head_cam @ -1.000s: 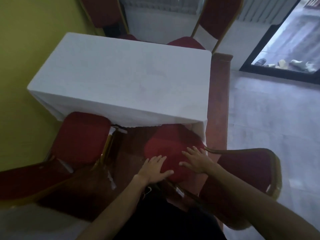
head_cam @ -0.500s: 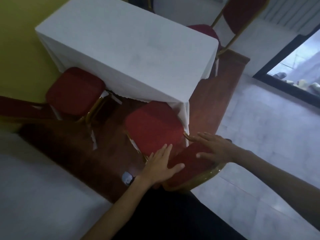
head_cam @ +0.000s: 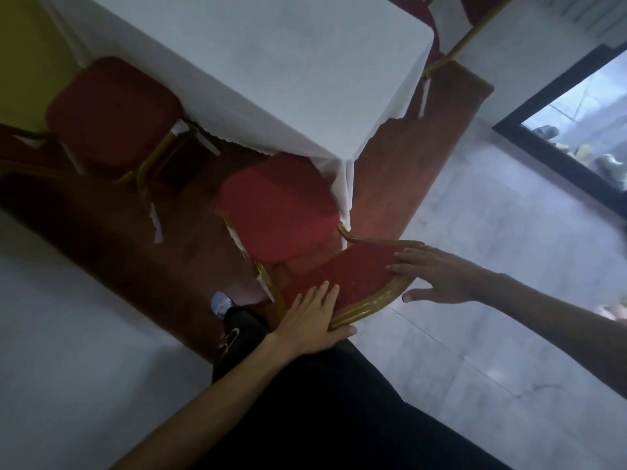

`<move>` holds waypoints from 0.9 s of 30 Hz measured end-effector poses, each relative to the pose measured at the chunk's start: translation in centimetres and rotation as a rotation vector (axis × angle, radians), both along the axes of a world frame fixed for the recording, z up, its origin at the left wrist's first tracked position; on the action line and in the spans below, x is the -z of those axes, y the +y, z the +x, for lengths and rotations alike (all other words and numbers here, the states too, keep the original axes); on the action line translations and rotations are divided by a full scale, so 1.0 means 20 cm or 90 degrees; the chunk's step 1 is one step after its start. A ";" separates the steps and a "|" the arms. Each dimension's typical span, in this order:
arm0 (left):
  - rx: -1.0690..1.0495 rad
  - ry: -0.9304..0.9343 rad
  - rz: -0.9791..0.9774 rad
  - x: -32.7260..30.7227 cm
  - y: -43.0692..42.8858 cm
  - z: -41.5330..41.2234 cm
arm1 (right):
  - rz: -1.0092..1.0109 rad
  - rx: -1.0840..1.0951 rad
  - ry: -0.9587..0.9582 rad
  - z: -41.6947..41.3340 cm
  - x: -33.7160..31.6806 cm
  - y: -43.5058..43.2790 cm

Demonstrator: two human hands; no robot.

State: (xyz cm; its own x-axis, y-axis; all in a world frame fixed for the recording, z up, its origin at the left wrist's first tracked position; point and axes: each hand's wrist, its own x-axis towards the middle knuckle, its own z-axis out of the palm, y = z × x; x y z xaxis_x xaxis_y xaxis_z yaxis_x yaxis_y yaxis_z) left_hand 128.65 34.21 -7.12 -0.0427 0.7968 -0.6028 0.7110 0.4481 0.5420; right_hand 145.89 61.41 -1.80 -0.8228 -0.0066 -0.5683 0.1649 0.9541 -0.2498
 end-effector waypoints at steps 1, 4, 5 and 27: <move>-0.009 -0.010 -0.007 0.01 0.00 0.01 | -0.007 -0.009 0.011 -0.01 0.01 0.01; -0.069 -0.066 -0.030 0.03 0.02 0.05 | -0.025 -0.024 0.007 -0.02 0.06 0.05; -0.090 -0.079 -0.034 0.03 0.01 0.06 | -0.029 -0.032 0.003 -0.02 0.07 0.06; -0.127 -0.112 -0.063 0.01 -0.19 -0.15 | -0.118 -0.050 0.065 -0.14 0.24 -0.11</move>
